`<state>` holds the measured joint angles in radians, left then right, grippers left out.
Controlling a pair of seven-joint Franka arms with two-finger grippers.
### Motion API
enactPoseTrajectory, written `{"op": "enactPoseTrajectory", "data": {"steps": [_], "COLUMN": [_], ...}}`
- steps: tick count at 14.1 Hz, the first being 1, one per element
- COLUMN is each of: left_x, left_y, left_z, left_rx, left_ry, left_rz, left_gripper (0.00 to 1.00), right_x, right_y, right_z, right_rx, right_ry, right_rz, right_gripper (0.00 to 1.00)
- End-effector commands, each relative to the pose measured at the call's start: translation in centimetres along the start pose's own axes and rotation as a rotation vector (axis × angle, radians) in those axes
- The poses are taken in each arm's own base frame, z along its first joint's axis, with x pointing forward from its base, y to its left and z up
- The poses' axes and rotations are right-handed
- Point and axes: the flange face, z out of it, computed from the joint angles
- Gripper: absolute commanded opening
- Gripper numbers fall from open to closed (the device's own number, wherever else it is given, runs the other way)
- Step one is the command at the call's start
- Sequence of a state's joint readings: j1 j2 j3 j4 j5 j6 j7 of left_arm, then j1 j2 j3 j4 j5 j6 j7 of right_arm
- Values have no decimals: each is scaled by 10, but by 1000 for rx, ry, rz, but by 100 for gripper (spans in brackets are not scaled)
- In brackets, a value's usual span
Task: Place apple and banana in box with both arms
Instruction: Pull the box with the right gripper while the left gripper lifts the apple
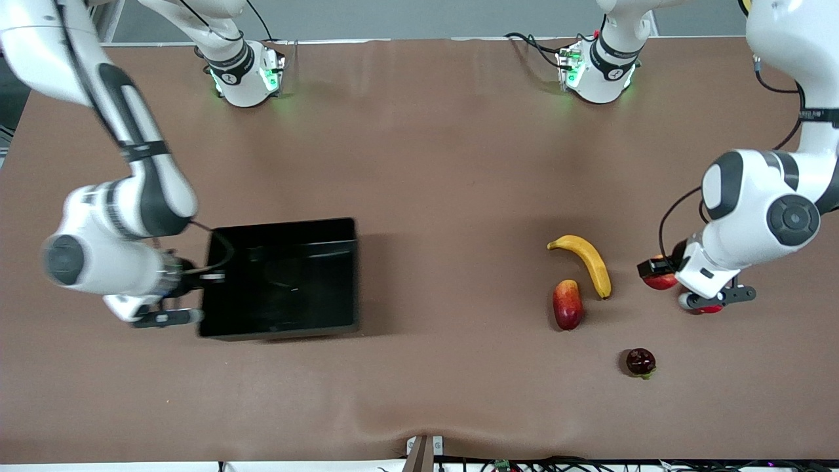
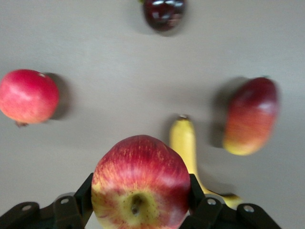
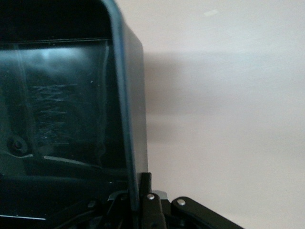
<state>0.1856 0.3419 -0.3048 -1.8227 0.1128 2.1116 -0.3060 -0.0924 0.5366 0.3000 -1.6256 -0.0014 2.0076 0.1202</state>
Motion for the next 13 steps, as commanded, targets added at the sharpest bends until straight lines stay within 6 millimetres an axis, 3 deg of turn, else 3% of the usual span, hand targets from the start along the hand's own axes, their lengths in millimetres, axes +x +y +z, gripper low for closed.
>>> {"op": "enactPoseTrajectory", "data": {"steps": [1, 6, 9, 13], "left_x": [-26, -66, -92, -113], "left_y": [52, 149, 208, 269], "left_z": [-19, -22, -28, -27], "left_rx": [-23, -68, -82, -110], "left_ry": [-1, -16, -12, -24], "left_rz": [-53, -94, -164, -239], "left_gripper": [0, 0, 0, 0], "right_x": [-14, -40, -50, -64], "right_y": [-67, -168, -207, -248], "right_z": [13, 56, 75, 106], "right_rx": [42, 72, 69, 69], "right_ry": [-45, -96, -84, -77], "right_rz": [71, 33, 87, 130], "right_gripper": [0, 0, 0, 0]}}
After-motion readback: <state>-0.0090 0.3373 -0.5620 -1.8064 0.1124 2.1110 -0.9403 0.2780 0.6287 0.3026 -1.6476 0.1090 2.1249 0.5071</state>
